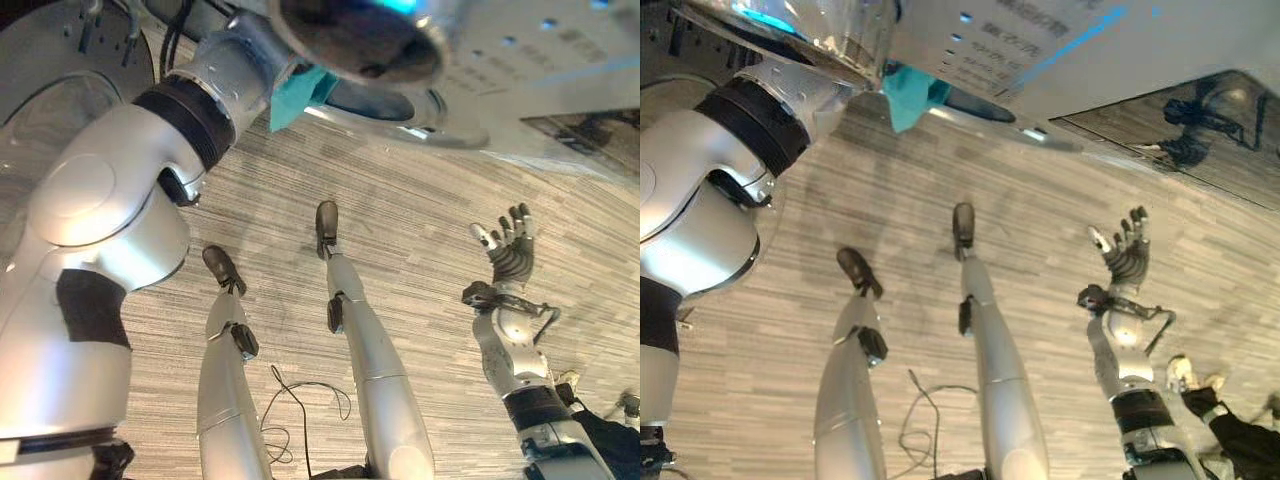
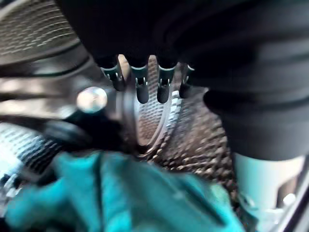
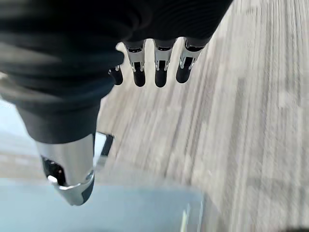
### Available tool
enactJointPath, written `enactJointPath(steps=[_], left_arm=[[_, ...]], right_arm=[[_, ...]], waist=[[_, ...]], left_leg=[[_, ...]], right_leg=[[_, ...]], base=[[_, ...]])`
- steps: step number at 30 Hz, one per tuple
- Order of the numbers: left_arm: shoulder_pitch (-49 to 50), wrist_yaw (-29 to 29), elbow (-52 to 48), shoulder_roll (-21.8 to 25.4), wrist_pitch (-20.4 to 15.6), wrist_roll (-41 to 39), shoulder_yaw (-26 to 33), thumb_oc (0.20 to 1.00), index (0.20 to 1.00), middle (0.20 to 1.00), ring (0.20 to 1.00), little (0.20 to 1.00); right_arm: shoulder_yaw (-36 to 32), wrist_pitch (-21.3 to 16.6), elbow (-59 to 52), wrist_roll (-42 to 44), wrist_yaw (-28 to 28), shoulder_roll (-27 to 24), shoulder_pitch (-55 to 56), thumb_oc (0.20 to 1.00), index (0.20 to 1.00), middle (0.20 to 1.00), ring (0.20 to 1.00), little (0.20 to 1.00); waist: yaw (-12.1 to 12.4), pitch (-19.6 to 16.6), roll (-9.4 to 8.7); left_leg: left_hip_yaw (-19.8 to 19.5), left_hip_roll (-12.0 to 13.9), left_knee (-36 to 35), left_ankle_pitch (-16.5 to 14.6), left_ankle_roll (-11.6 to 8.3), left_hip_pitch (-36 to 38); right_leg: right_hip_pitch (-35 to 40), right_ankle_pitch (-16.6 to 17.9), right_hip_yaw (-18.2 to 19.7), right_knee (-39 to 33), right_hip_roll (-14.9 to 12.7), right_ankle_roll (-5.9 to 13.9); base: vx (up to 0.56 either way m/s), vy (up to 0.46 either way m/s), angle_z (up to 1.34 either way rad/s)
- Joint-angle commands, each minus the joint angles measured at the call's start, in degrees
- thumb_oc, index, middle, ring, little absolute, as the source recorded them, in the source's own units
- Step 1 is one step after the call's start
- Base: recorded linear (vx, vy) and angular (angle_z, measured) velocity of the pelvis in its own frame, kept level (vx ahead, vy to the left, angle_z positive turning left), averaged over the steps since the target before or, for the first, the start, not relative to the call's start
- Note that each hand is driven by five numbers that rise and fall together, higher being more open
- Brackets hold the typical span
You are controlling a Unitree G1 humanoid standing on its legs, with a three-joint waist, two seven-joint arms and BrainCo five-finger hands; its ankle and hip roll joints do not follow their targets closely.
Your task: Grab the laundry basket,head to the washer,open it,put in the laundry and shut it.
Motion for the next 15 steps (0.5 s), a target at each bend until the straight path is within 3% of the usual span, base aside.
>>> enactJointPath(steps=[1, 5, 6, 7, 9, 12, 15], left_arm=[[-1.0, 0.3, 5.2, -6.1, 2.5, 3.6, 5.7, 1.0, 1.0, 1.0, 1.0, 1.0], [1.3, 0.7, 4.7, -7.7, 3.2, 1.4, 10.2, 1.0, 1.0, 1.0, 1.0, 1.0], [3.4, 0.4, 4.0, -9.2, 3.1, -3.2, 14.3, 1.0, 1.0, 1.0, 1.0, 1.0], [3.4, 0.3, 3.9, -9.3, 3.1, -3.3, 14.4, 1.0, 1.0, 1.0, 1.0, 1.0], [7.0, -0.6, 2.0, -10.8, 2.6, -15.3, 22.8, 1.0, 1.0, 1.0, 1.0, 1.0], [7.7, 3.4, 3.8, -11.1, 1.9, -22.4, 27.3, 1.0, 1.0, 1.0, 1.0, 1.0], [9.4, 7.8, 4.0, -8.0, 1.7, -25.2, 29.3, 1.0, 1.0, 1.0, 1.0, 1.0]], right_arm=[[-0.1, -2.8, 0.0, -0.7, 1.9, -1.1, 4.0, 1.0, 1.0, 1.0, 1.0, 1.0], [0.5, -2.7, 0.1, -1.5, 2.3, -1.4, 4.3, 1.0, 1.0, 1.0, 1.0, 1.0], [0.3, -2.3, 0.3, -1.8, 1.8, -0.9, 4.1, 1.0, 1.0, 1.0, 1.0, 1.0], [0.2, -2.3, 0.2, -1.8, 1.8, -1.1, 4.3, 1.0, 1.0, 1.0, 1.0, 1.0], [-1.6, 0.4, 0.9, -2.8, 0.4, -0.1, 5.1, 1.0, 1.0, 1.0, 1.0, 1.0], [-1.3, 1.2, 2.0, -2.2, 0.6, 0.9, 5.2, 1.0, 1.0, 1.0, 1.0, 1.0], [-0.6, 0.8, 2.2, -2.3, 0.7, 1.1, 5.2, 1.0, 1.0, 1.0, 1.0, 1.0]], waist=[[-0.3, -3.5, 2.24], [0.1, -3.3, 2.2], [0.6, -3.1, 1.88], [0.6, -3.2, 2.04], [1.2, -3.3, 1.85], [1.6, -3.5, 1.94], [2.2, -3.2, 1.79]], left_leg=[[-3.2, -2.0, -6.5, 0.0, 2.55, 0.7], [-3.3, -2.1, -6.6, 0.0, 2.53, 0.6], [-3.6, -2.2, -6.7, 0.2, 2.52, 0.4], [-3.6, -2.2, -6.8, 0.2, 2.51, 0.4], [-4.0, -2.6, -6.8, 0.4, 2.64, 0.0], [-4.3, -2.9, -7.1, 0.9, 2.6, -0.3], [-4.6, -3.0, -7.3, 1.4, 2.55, -0.6]], right_leg=[[7.6, -21.7, -2.2, 9.9, 3.3, 2.41], [7.2, -21.8, -2.4, 10.1, 3.2, 2.35], [7.1, -21.8, -2.5, 10.0, 3.1, 2.32], [7.1, -21.8, -2.5, 10.0, 3.1, 2.32], [6.6, -21.8, -2.9, 10.2, 3.0, 2.27], [6.3, -21.5, -3.1, 10.2, 3.0, 2.15], [6.0, -21.1, -3.3, 10.1, 2.9, 2.08]], base=[[0.0, -0.023, -0.03], [0.0, 0.0, 0.0], [0.0, 0.0, 0.0], [-0.01, -0.039, 0.03], [-0.01, -0.035, 0.04], [-0.01, -0.01, 0.07], [-0.01, -0.001, 0.03]])
